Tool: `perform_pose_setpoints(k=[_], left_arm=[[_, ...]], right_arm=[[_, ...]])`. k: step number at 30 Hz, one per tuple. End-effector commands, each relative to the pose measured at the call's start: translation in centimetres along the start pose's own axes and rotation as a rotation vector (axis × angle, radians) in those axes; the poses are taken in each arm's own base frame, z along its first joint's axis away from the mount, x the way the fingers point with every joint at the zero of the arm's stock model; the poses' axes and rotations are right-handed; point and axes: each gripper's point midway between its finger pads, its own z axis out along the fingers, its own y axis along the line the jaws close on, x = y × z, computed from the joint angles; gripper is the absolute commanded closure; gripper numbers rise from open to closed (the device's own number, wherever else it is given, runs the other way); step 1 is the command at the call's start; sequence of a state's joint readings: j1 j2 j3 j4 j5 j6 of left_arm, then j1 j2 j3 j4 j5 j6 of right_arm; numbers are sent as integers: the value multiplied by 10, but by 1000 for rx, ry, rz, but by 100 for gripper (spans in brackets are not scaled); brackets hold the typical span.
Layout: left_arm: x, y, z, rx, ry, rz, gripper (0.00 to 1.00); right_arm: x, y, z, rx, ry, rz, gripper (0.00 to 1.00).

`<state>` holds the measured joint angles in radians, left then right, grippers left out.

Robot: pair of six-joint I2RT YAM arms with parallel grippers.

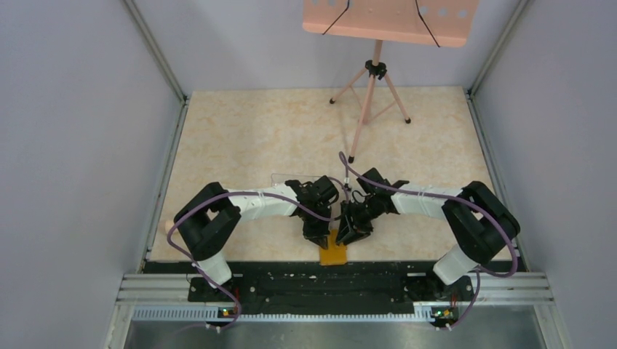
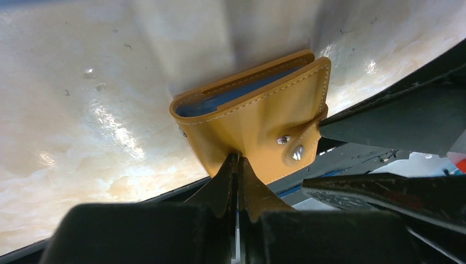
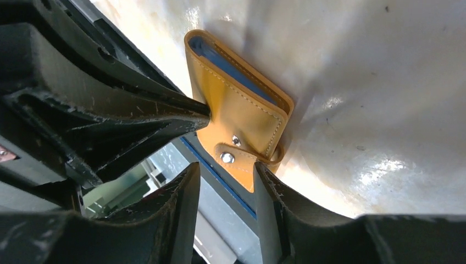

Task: Put the credit cards into the card holder
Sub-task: Close the card holder at the center of the board.

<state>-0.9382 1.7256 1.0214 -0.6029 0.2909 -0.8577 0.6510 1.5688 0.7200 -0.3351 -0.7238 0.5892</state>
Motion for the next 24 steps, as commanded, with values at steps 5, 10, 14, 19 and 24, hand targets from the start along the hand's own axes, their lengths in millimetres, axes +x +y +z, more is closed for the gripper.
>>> perform_pose_setpoints(k=[5, 10, 14, 19, 24], left_arm=[[-7, -2, 1, -16, -38, 30, 100], [-10, -12, -7, 32, -61, 37, 100], [-11, -25, -16, 94, -82, 34, 92], [-14, -38, -29, 177, -110, 21, 77], [-12, -38, -31, 260, -111, -39, 72]], right_arm=[[-1, -2, 11, -14, 12, -2, 66], [-1, -7, 14, 3, 15, 15, 73], [0, -11, 15, 17, 16, 23, 80], [0, -13, 16, 27, 17, 28, 84], [1, -14, 17, 29, 20, 30, 85]])
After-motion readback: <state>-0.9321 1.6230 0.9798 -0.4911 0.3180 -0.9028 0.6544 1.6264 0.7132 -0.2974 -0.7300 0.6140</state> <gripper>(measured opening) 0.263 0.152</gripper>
